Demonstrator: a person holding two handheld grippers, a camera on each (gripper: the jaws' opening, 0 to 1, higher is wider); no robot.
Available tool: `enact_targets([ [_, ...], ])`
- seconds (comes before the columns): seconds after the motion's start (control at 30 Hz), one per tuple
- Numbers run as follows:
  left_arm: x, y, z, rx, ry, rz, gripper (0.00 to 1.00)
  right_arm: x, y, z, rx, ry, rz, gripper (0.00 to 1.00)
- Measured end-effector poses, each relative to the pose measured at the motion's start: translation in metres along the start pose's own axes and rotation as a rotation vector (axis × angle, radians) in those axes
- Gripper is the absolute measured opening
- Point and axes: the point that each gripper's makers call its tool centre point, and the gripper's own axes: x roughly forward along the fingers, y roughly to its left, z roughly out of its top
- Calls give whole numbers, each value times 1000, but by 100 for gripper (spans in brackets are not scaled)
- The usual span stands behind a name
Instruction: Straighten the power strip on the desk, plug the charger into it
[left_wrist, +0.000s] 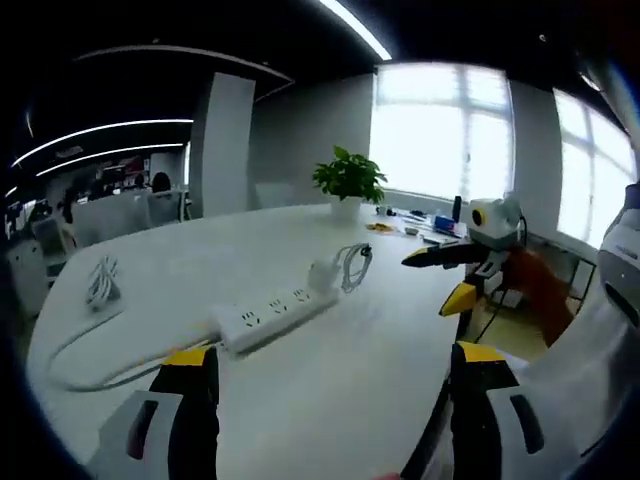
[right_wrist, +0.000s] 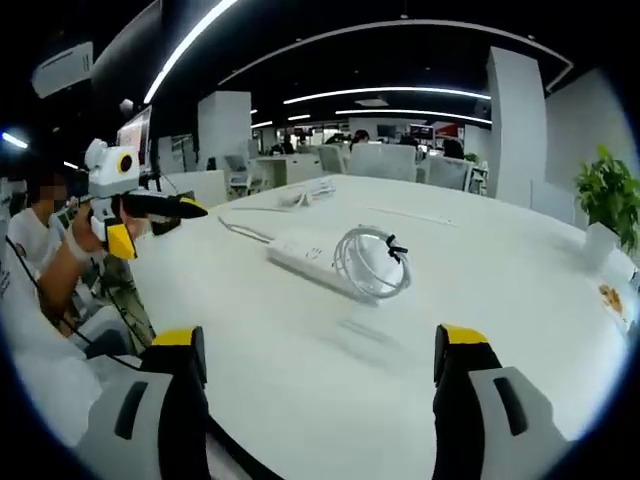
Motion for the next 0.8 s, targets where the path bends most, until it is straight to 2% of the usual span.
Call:
enact_targets([
  [0.03, -4, -1, 0, 0, -1, 11, 96, -3, 0, 1, 1, -4, -5, 92],
  [0.13, -18, 2, -5, 5, 28, 95, 96, -14, 3, 5, 1, -22, -17, 92],
  [0.2, -30, 0, -1, 17, 4, 147, 96, -21, 6, 7, 8, -40, -21, 94],
  [0.33, -50, -19, 4, -28, -34, 138, 96, -36, 12, 7, -16, -34, -24, 95],
  [0.4, -56, -25, 2, -56, -28, 139, 96, -42, 9, 9, -26, -40, -42, 95],
  [0.47, -62, -25, -4, -60, -18, 174, 96, -47, 9, 9, -25, -45, -47, 94],
  [0.53, -70, -24, -13, -56, 14, 215, 96, -50, 10, 7, -24, -46, -49, 94],
  [0.63, -77, -28, -28, -111, 87, 217, 94, -52, 8, 4, -25, -39, -57, 94],
  [0.67, -78, -29, -28, -99, 98, 215, 94, -53, 8, 4, -25, -38, -58, 94],
  [0.8, -81, -33, -18, -103, 57, 216, 94, -59, 10, 8, -26, -53, -52, 94],
])
